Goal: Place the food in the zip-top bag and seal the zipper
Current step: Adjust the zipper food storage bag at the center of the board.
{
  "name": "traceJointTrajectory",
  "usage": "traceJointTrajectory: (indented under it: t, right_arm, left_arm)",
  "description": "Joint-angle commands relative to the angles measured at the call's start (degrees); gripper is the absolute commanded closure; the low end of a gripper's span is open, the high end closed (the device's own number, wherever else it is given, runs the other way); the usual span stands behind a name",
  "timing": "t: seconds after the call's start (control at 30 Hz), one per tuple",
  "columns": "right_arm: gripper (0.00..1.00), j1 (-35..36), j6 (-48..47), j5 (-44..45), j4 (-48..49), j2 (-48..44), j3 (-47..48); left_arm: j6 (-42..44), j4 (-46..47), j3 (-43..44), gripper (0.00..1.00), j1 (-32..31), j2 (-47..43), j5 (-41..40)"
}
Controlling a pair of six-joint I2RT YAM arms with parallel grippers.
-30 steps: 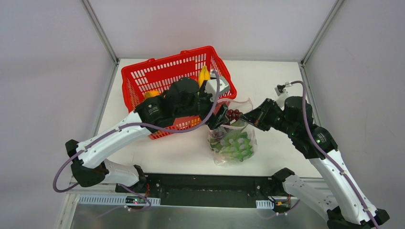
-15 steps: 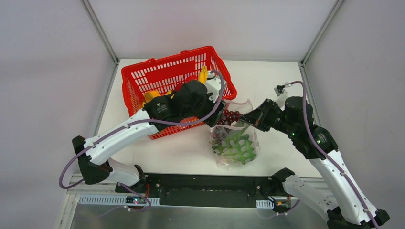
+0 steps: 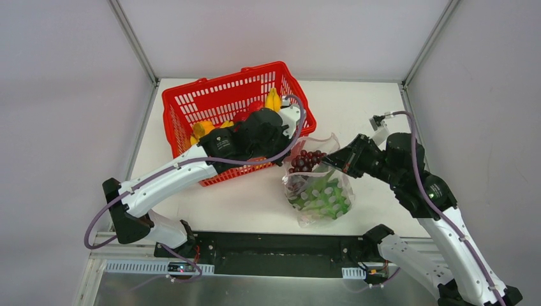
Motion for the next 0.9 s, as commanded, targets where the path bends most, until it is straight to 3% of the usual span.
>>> traceJointTrajectory:
  t: [0.0,0.27,0.37,0.47,0.53,0.77,0.87]
  right_arm:
    - [1.0,-0.2,-0.9,1.4,6.6,-2.2,0.9]
    - [0.99,-0.2,-1.3,6.6,7.3,-5.1,-1.8]
    - [0.99,-0.2,-0.6,7.0,1.6,-0.1,-1.5]
    - [1.0,-0.2,-1.0,7.9,-3.3,4.0,2.2]
    - [1.0,-0.2,-1.5,9.0,-0.7,1.6,1.8]
    - [1.0,-0.1,-1.8,5.5,1.7,1.4,1.3]
    - [1.0,-0.2,-0.6,6.5,2.1,1.4,0.0]
  left_arm:
    - [0.3,3.3,1.6,1.0,0.0,-5.0,3.0]
    - [0.0,7.3,-0.1,1.0,0.0,-12.9,5.6]
    - [-0.2,4.3,0.3,1.0,0.1,-10.6,2.4]
    - [-1.7,3.3,2.4,1.0,0.0,-8.1,8.8]
    - [-2.3,4.6,1.7,1.0,0.0,-7.8,9.8]
    - [-1.8,4.4,1.4,1.0,0.0,-8.0,3.4]
    - [-0.6,3.4,2.3,0.7,0.2,-8.1,1.0]
